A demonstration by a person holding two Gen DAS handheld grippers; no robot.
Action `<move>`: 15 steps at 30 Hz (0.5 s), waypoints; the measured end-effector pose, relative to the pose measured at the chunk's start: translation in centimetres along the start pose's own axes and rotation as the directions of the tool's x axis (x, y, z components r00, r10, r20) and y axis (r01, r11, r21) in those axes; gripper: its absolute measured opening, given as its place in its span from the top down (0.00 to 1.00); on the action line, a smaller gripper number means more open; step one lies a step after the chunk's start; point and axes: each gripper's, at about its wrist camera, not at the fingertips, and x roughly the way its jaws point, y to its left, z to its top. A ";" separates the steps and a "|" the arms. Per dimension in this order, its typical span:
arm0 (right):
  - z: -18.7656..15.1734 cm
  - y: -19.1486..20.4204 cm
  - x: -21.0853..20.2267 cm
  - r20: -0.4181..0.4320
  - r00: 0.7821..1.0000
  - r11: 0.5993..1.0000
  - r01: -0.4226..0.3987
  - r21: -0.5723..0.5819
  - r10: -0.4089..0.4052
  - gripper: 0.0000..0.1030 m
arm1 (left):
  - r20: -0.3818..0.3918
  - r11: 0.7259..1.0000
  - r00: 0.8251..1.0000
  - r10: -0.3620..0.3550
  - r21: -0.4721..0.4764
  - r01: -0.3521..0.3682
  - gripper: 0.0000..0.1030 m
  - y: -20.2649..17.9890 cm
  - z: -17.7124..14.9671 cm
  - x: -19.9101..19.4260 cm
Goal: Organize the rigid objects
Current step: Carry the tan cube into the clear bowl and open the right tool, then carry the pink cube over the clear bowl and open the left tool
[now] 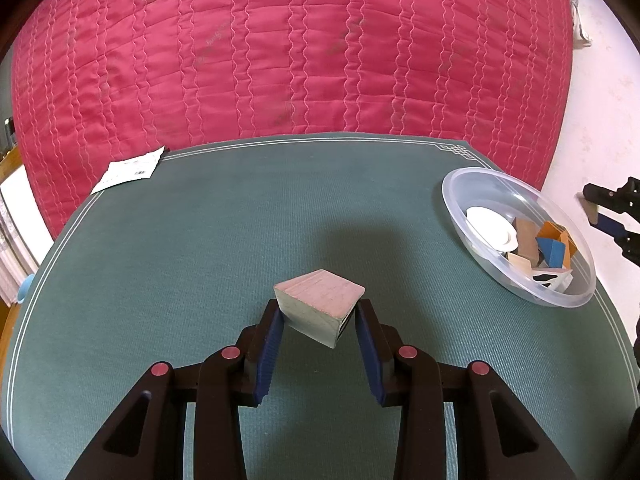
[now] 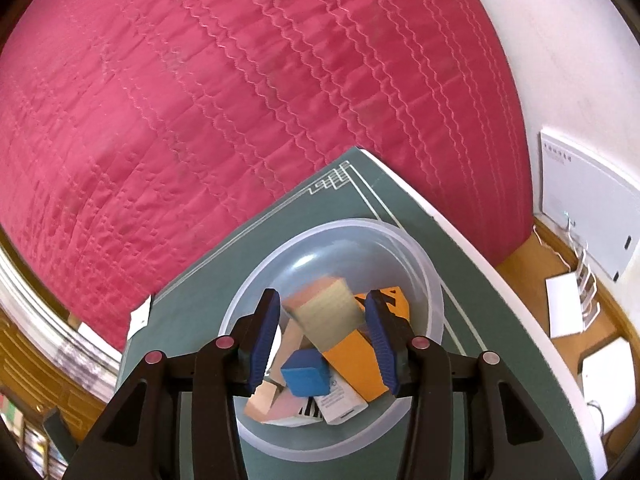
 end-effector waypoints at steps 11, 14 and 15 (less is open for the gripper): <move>0.0 -0.2 -0.2 0.016 1.000 1.000 -0.004 0.021 0.004 0.48 | -0.001 1.000 1.000 0.001 -0.001 -0.001 0.62 -0.1 0.1 0.0; 0.0 0.0 -0.2 0.025 1.000 1.000 0.003 0.020 -0.003 0.48 | -0.001 1.000 1.000 0.001 -0.002 -0.001 0.62 0.0 0.1 0.0; 0.0 0.0 -0.3 0.028 1.000 1.000 0.008 0.017 -0.008 0.48 | -0.002 1.000 1.000 0.001 -0.002 -0.001 0.62 -0.1 0.1 0.0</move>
